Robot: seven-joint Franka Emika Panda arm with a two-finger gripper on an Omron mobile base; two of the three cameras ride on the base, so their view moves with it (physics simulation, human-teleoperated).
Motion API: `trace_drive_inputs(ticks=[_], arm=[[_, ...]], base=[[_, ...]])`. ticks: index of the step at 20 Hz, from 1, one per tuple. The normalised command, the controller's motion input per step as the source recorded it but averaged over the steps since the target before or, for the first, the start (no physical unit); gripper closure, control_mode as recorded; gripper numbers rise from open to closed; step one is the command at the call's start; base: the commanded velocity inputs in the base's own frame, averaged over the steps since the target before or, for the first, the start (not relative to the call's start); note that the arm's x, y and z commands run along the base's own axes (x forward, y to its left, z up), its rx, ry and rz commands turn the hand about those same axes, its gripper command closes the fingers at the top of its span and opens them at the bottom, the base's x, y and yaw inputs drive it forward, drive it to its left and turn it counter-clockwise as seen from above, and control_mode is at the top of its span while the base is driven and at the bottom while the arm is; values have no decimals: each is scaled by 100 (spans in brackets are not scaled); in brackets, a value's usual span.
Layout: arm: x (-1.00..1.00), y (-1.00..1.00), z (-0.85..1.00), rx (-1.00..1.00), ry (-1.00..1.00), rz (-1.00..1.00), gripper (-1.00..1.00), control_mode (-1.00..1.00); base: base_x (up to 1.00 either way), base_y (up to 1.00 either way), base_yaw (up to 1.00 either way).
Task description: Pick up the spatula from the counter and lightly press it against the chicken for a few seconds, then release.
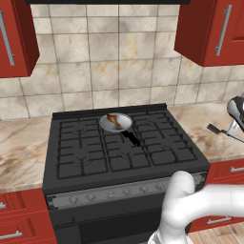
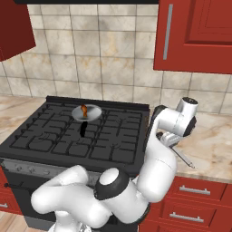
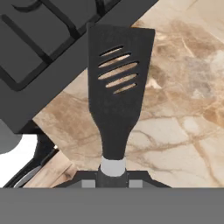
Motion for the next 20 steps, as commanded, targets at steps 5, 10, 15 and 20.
trace_drive_inputs(ticks=[5,10,15,20], arm=[[-50,71,43,-6,-8,0,100,-100],[-38,66,23,-2,-12,-11,100,-100],[-36,56,1,2,-12,-31,100,-100],[-15,48,9,2,-3,-28,100,-100]], base=[[0,0,0],[0,0,0],[0,0,0],[0,0,0]])
